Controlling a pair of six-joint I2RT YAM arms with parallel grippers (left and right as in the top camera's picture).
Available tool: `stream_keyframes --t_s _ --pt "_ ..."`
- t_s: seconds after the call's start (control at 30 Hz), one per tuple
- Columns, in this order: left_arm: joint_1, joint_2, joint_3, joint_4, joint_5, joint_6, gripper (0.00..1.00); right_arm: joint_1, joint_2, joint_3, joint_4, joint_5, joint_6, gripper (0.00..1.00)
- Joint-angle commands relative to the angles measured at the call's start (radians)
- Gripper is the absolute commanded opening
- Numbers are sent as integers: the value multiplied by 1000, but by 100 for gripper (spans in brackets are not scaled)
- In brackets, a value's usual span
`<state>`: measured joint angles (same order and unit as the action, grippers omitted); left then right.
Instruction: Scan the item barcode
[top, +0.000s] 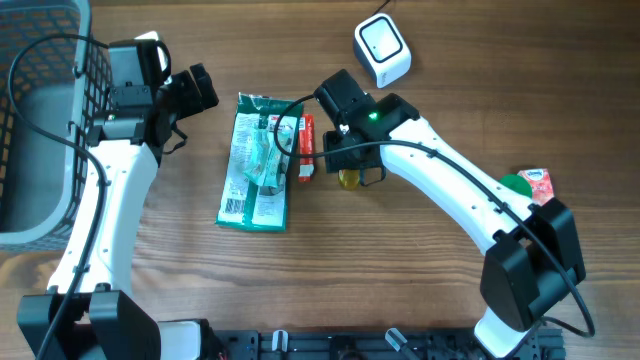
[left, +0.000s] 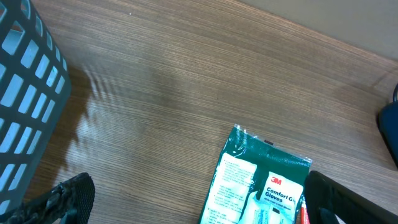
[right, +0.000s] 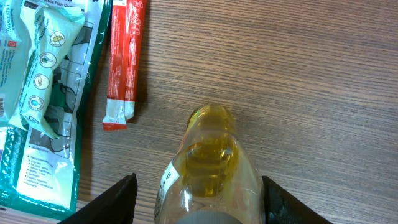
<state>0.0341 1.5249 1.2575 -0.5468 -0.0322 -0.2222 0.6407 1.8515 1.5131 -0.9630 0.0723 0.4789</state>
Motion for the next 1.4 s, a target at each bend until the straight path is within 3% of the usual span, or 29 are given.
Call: stream_keyframes --t_s 0.0,0.67,1.17,1.37 --pt "4 0 6 0 -10 9 100 2 24 -9 3 18 21 62" --pt "4 0 6 0 -10 9 100 1 24 -34 35 48 22 55" --pt "4 0 6 0 -10 9 100 2 24 -34 35 52 21 60" --pt "4 0 6 0 -10 9 100 2 24 -34 27 51 21 56"
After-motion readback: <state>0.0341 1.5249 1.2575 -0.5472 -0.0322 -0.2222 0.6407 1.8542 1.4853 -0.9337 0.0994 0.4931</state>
